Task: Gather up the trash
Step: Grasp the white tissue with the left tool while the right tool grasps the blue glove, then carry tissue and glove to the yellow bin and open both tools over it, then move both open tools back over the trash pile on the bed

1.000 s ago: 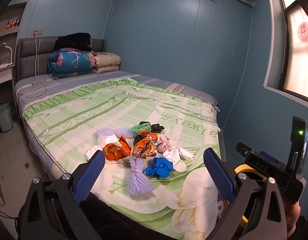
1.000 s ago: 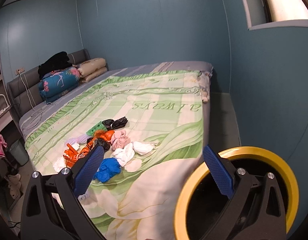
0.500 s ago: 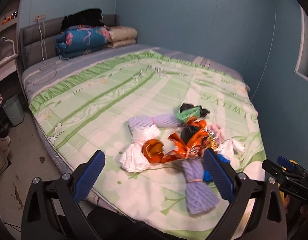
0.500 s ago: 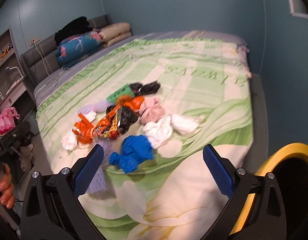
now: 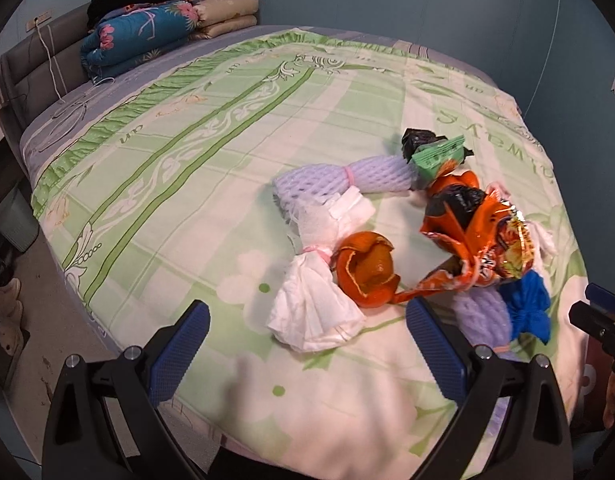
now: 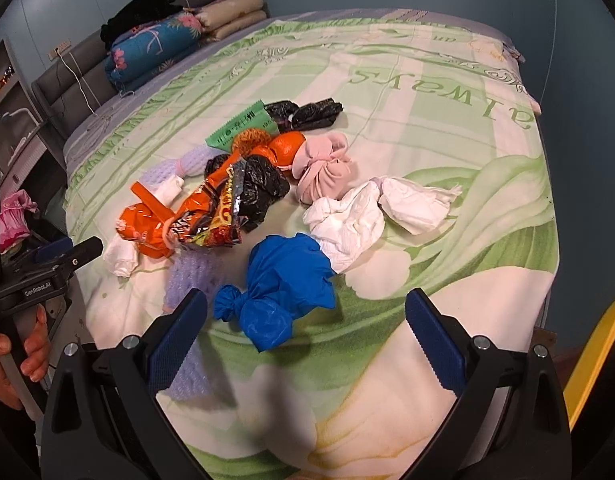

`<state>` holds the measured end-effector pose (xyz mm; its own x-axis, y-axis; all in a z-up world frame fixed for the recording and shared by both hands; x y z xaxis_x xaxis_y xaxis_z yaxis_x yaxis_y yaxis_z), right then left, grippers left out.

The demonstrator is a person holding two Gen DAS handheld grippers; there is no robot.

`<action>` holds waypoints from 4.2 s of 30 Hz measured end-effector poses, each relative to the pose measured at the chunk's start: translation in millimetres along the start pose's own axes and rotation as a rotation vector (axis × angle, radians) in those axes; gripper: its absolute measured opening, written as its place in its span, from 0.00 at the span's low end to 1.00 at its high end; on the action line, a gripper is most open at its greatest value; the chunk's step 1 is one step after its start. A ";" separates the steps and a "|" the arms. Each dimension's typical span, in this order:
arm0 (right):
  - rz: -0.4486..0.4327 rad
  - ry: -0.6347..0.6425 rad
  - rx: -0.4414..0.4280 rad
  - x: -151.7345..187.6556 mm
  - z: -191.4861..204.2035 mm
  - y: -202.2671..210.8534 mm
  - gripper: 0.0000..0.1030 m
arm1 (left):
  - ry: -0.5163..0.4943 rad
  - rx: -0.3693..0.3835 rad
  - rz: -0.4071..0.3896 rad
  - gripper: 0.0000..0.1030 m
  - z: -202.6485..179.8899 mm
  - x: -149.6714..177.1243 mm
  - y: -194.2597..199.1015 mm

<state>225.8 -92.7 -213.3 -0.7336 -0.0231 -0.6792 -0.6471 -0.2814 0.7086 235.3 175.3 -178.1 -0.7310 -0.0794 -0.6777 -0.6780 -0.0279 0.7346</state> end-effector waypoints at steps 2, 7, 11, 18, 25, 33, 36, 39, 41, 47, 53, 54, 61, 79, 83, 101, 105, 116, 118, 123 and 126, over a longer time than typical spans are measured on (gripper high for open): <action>0.014 -0.007 0.007 -1.4 -0.2 -8.0 0.92 | -0.001 0.004 0.022 0.92 2.3 -2.1 -9.5; 0.036 0.026 0.056 -5.8 3.8 -26.8 0.92 | 0.017 0.015 0.038 0.92 8.4 -7.9 -26.4; 0.058 0.041 0.076 -5.4 8.4 -40.4 0.91 | 0.058 0.043 0.061 0.87 14.2 -7.2 -40.4; 0.116 0.052 0.093 1.1 11.3 -58.7 0.69 | 0.076 0.084 0.104 0.66 13.9 2.8 -56.4; 0.150 0.031 0.025 5.4 13.6 -61.4 0.34 | 0.141 0.142 0.113 0.21 17.8 6.2 -54.5; 0.108 0.004 -0.023 3.4 13.3 -42.2 0.21 | 0.180 0.185 0.054 0.12 20.1 6.5 -30.7; 0.076 0.007 -0.032 1.7 14.7 -28.2 0.20 | 0.191 0.204 0.022 0.11 20.6 4.8 -19.7; 0.047 0.005 -0.046 0.1 14.9 -11.7 0.19 | 0.202 0.225 -0.011 0.11 19.7 2.8 -5.7; 0.029 0.007 -0.054 0.1 14.6 1.0 0.19 | 0.193 0.220 -0.034 0.11 17.2 2.6 5.0; -0.039 0.005 -0.094 -1.4 11.3 45.2 0.19 | 0.174 0.218 -0.100 0.11 8.3 0.5 38.3; -0.123 0.018 -0.121 -4.1 5.6 95.5 0.19 | 0.142 0.238 -0.189 0.11 -14.8 -9.5 81.6; -0.137 0.020 -0.122 -4.2 4.3 103.7 0.19 | 0.138 0.244 -0.203 0.11 -19.2 -10.6 88.7; -0.239 0.015 -0.119 -2.5 -14.4 159.9 0.19 | 0.086 0.302 -0.276 0.11 -70.1 -24.2 133.0; -0.471 -0.138 0.021 -3.5 -99.9 272.0 0.19 | -0.076 0.514 -0.278 0.11 -210.1 -35.3 184.7; -0.494 -0.184 0.093 -1.5 -119.9 284.4 0.19 | -0.133 0.560 -0.266 0.11 -241.8 -33.1 188.7; -0.408 -0.388 0.304 29.8 -191.9 282.8 0.20 | -0.294 0.717 -0.062 0.11 -352.6 12.5 144.9; -0.363 -0.463 0.257 39.0 -213.0 270.0 0.20 | -0.341 0.713 -0.003 0.11 -365.3 36.4 137.4; -0.339 -0.548 0.213 57.5 -230.5 257.2 0.25 | -0.393 0.726 0.064 0.19 -383.5 62.8 133.5; -0.346 -0.560 0.218 59.1 -232.1 258.4 0.30 | -0.384 0.732 0.054 0.30 -381.3 61.2 135.5; -0.363 -0.576 0.227 59.0 -234.2 262.2 0.42 | -0.374 0.713 0.011 0.49 -372.3 56.2 141.5; -0.382 -0.576 0.237 58.2 -235.4 267.0 0.45 | -0.354 0.699 -0.011 0.55 -364.6 49.8 143.2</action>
<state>59.1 -395.0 -108.7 -0.3981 0.5618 -0.7252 -0.8593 0.0483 0.5092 130.0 -195.9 -94.5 -0.6253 0.2435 -0.7414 -0.4906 0.6162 0.6161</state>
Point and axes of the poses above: each gripper's, at about its wrist camera, not at the fingertips, and y roughly against the way its jaws point, z to its left, x to its underside, the point moved 3 cm from there along -y, roughly the way its jaws point, and after that the axes turned 6 degrees about -z, right-handed, at the moved point
